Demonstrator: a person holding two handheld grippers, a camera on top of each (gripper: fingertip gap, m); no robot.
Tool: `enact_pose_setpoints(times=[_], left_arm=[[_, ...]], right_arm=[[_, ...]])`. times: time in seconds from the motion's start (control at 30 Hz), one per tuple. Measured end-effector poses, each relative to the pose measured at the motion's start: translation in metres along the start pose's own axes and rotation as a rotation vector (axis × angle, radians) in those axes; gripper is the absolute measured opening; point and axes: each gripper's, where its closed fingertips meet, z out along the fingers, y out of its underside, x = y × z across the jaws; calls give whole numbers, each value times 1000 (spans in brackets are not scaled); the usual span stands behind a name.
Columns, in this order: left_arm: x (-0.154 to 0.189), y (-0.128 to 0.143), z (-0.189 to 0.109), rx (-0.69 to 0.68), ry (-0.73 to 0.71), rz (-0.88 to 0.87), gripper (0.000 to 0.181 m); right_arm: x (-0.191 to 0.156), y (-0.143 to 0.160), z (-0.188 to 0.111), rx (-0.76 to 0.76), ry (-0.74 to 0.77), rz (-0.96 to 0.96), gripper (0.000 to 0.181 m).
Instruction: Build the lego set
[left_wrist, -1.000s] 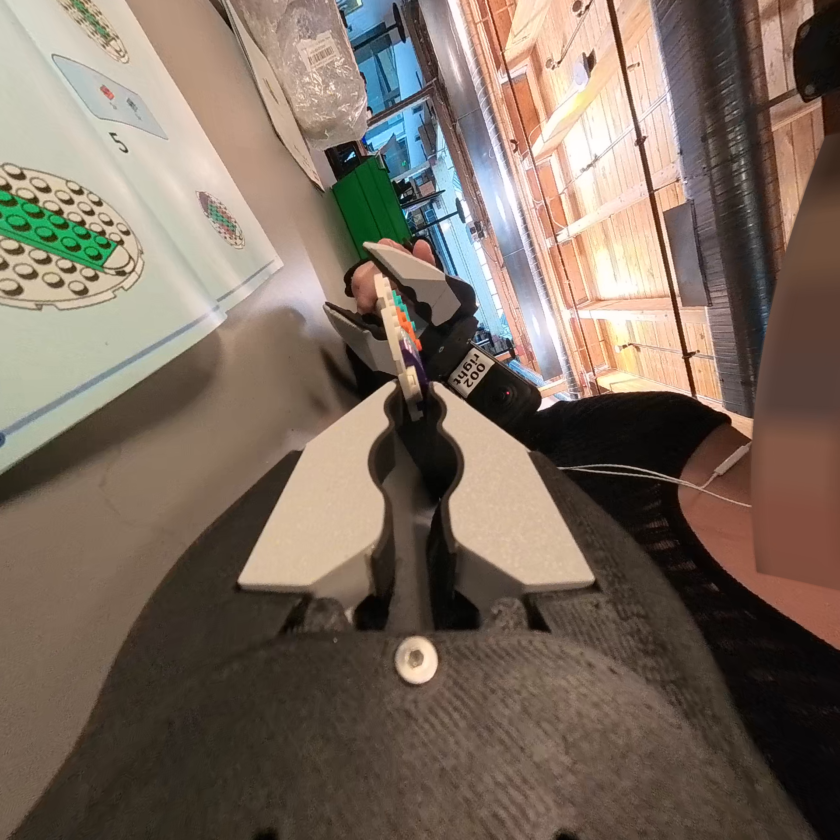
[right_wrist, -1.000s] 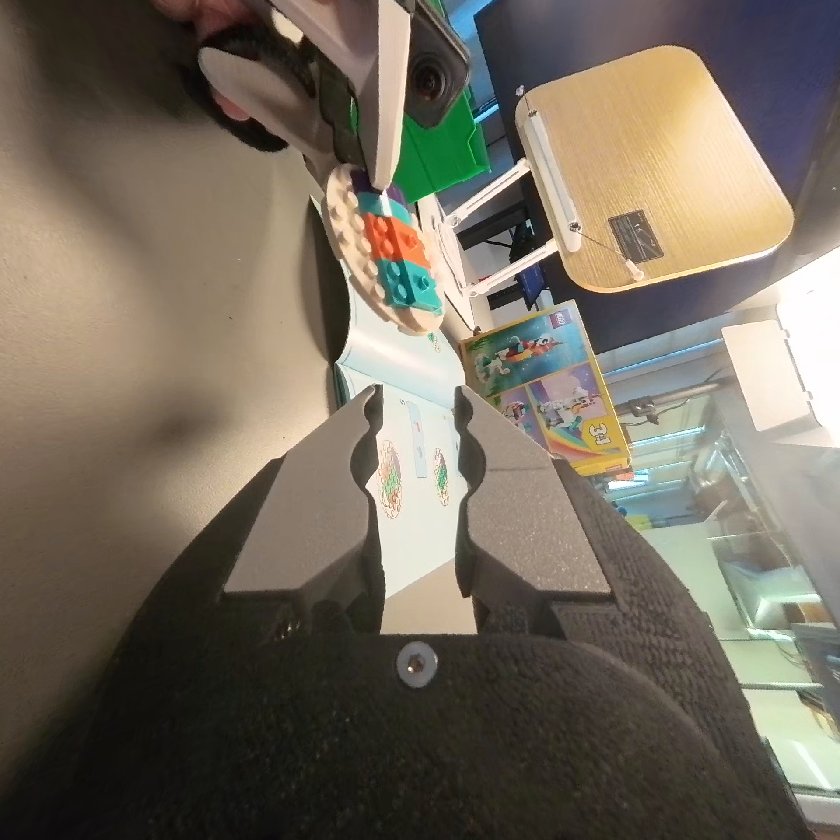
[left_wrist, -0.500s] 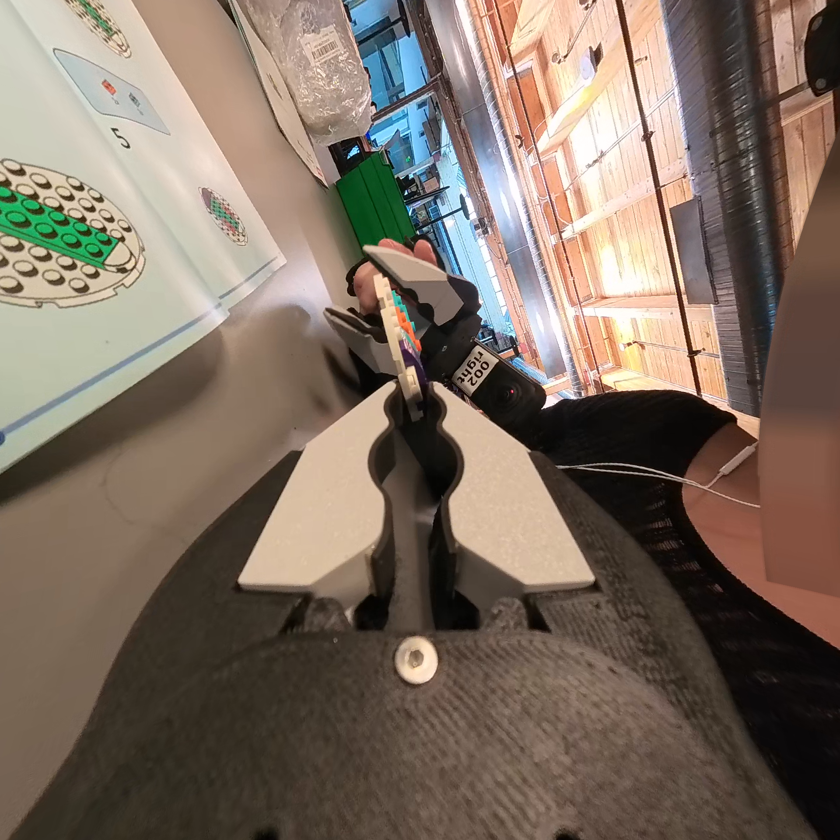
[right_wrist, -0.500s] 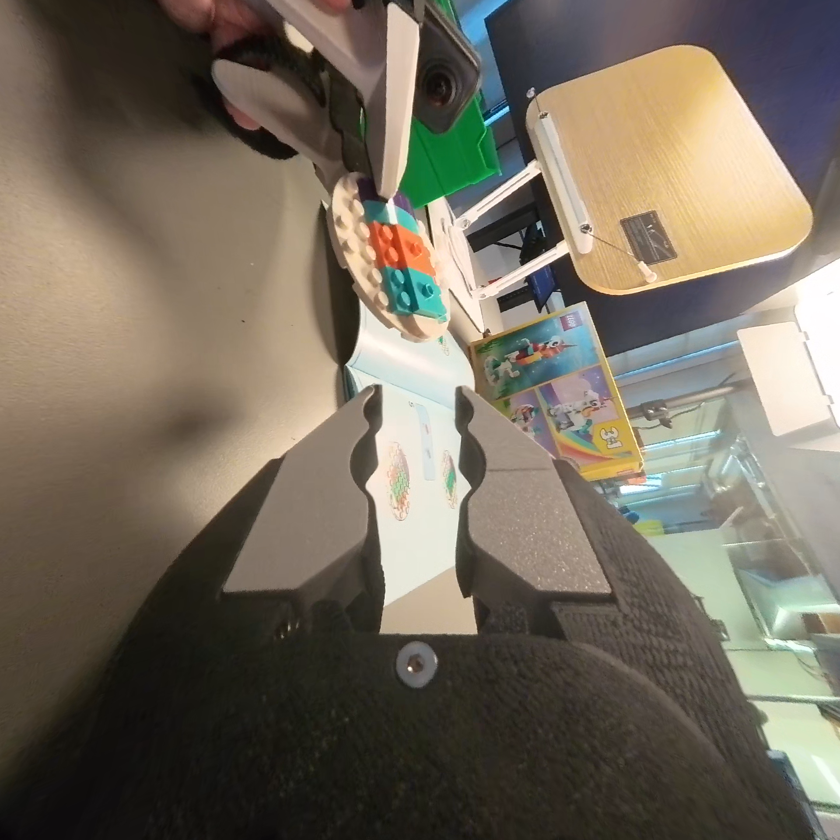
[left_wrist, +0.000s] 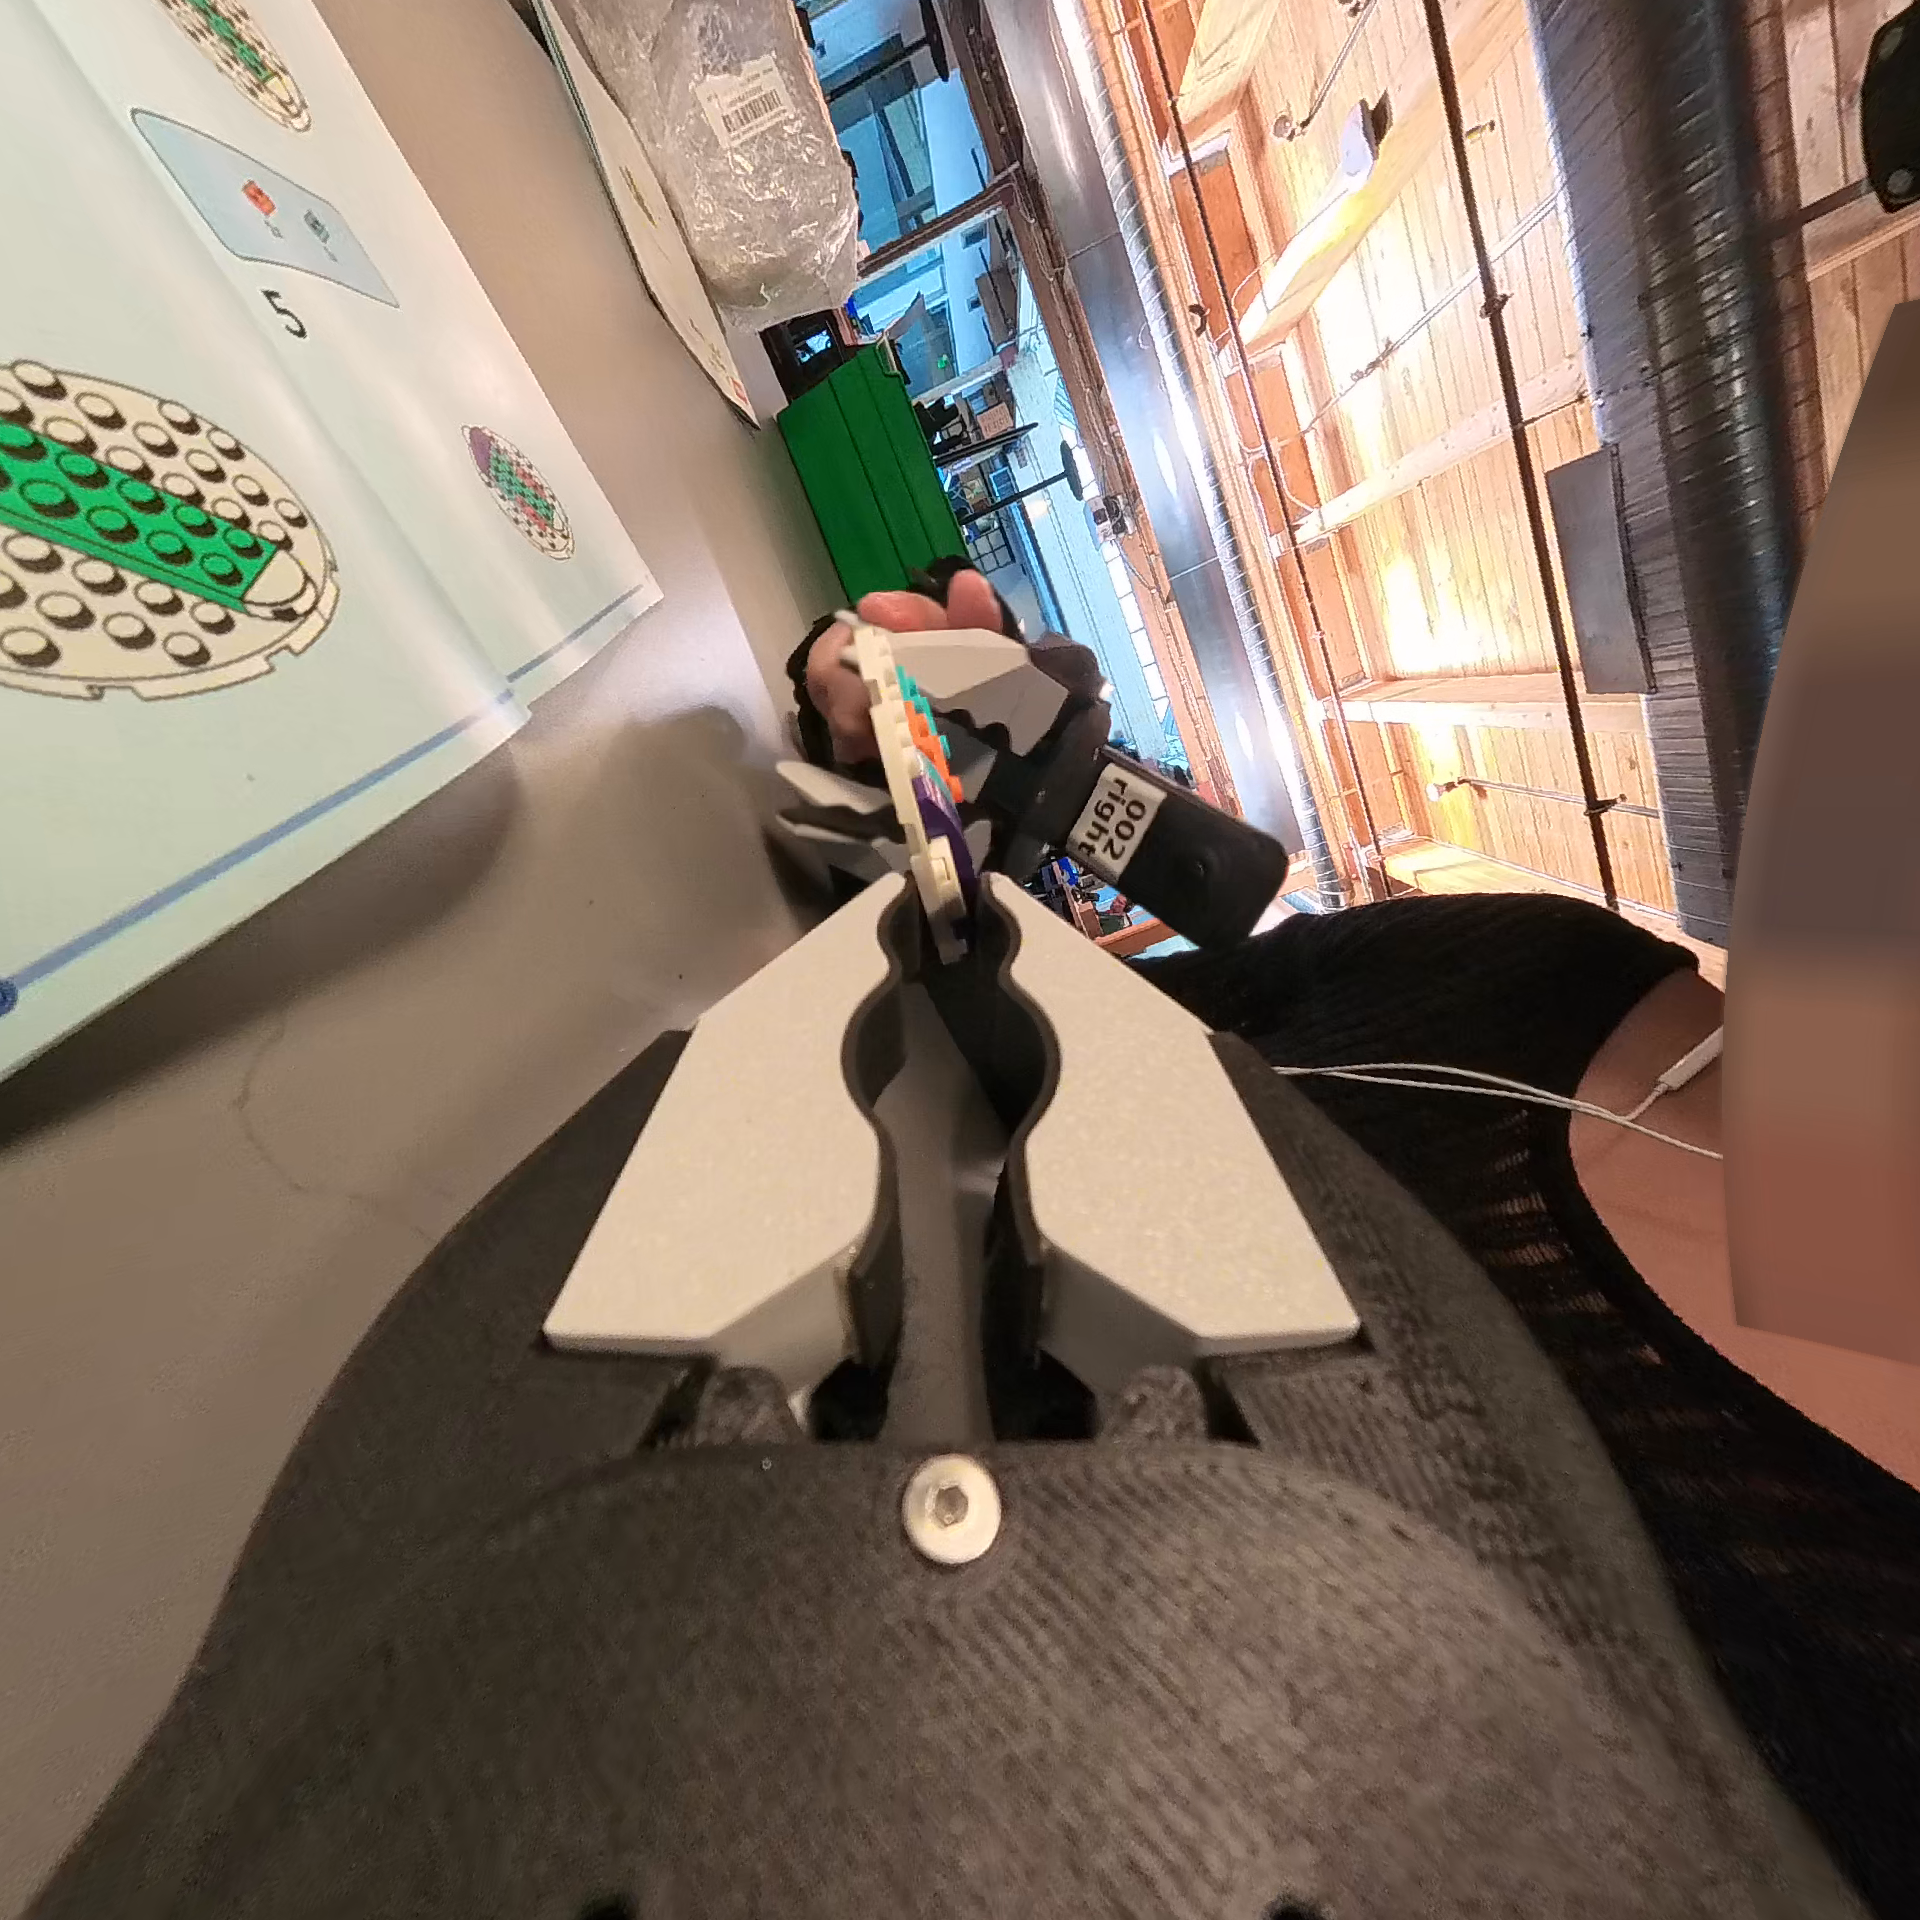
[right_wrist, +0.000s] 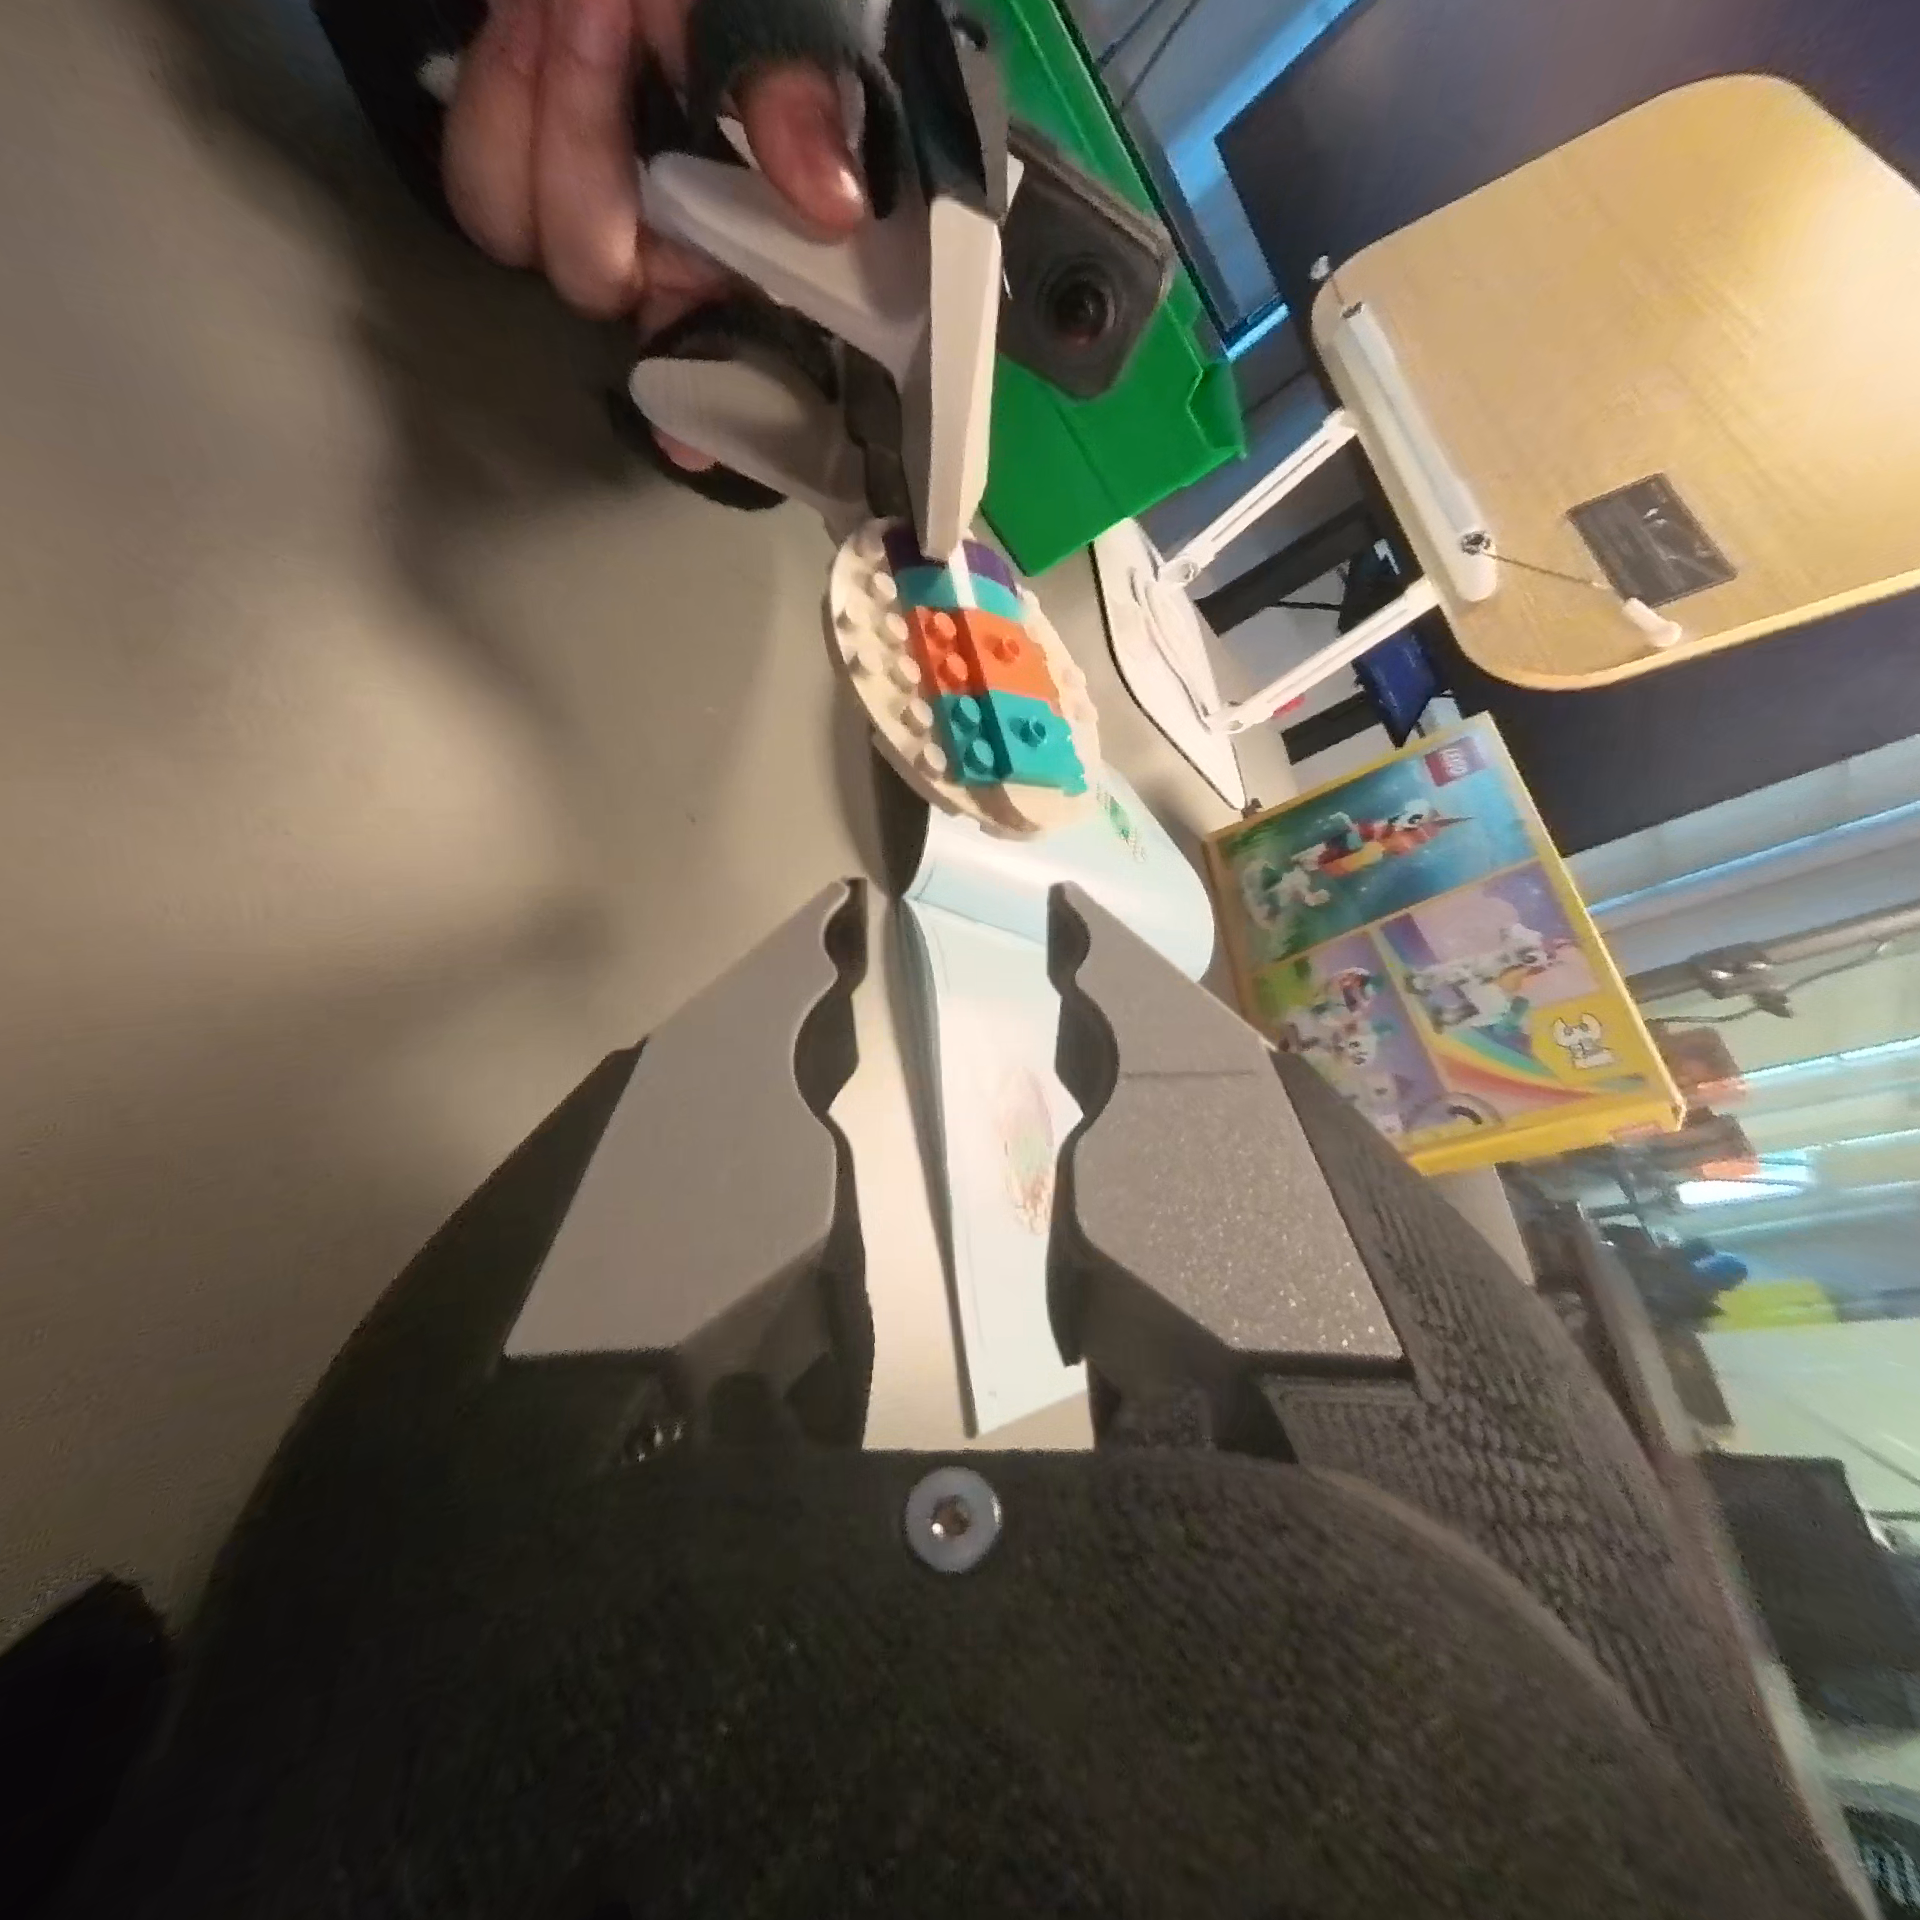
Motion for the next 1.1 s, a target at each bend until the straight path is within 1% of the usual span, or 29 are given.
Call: enact_pose_setpoints(times=[0.13, 0.23, 0.4, 0.8, 1.1], left_arm=[[-1, 0, 0, -2, -5, -1, 7], [-2, 1, 1, -5, -11, -2, 8], [-2, 1, 1, -8, -16, -4, 8], [-3, 2, 1, -10, -20, -2, 8], [-3, 2, 1, -12, -25, 0, 7]], right_arm=[[3, -11, -1, 34, 45, -46, 42], [6, -16, -2, 49, 79, -90, 44], [5, -26, -4, 83, 92, -114, 43], [-5, -23, 1, 65, 34, -129, 34], [-5, -22, 1, 66, 28, -125, 33]])
